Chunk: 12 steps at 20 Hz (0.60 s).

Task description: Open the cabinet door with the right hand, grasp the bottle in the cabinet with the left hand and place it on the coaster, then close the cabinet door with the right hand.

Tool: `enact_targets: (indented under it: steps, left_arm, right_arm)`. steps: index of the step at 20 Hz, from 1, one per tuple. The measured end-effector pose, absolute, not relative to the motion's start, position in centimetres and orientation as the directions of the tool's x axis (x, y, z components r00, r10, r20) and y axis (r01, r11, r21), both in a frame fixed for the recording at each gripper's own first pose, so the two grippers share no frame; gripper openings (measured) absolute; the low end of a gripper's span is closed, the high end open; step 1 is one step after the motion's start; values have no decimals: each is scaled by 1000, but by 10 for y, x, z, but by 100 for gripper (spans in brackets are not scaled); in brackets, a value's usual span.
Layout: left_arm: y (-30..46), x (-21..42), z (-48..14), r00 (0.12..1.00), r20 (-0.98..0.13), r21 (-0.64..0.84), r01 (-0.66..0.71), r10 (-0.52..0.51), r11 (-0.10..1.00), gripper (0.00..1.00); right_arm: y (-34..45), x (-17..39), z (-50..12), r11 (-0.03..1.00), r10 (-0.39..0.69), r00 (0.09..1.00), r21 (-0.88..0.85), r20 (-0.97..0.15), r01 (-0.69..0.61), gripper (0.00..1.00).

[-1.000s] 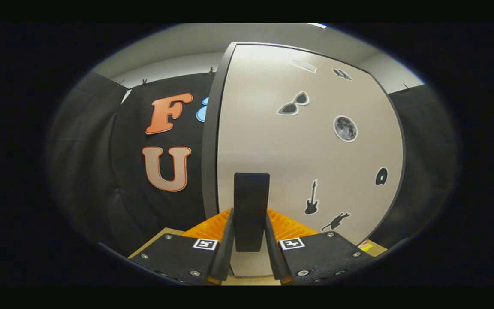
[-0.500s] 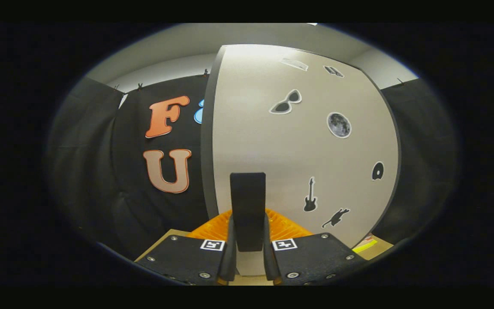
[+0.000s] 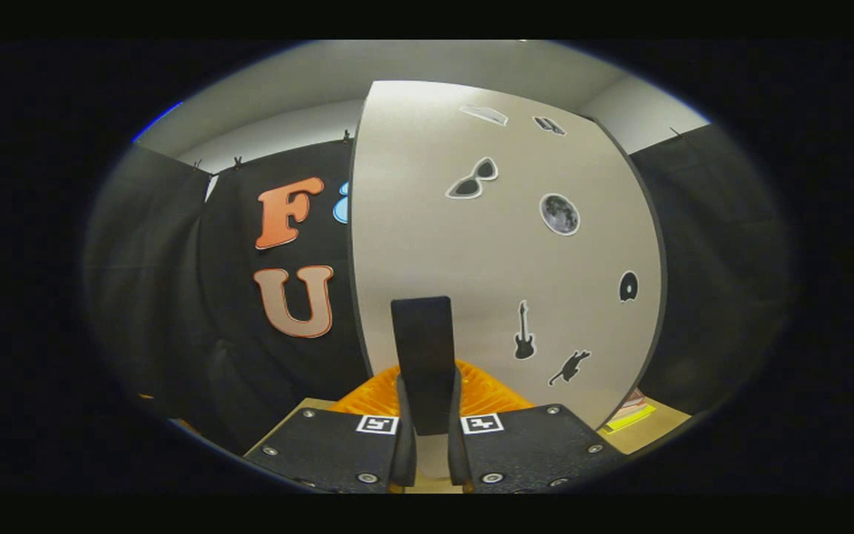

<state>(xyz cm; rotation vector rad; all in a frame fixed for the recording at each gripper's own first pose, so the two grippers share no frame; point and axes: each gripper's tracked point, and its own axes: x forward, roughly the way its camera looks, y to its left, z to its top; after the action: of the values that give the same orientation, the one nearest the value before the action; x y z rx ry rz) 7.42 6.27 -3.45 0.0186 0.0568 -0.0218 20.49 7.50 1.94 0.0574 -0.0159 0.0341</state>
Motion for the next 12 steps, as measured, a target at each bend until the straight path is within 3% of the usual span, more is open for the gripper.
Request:
enact_targets:
  steps: [12]
  left_arm:
    - [39,42,-31,998,-57,41,39,-37,998,99]
  right_arm:
    - [22,116,12,995,-14,1000,102,18,12,16]
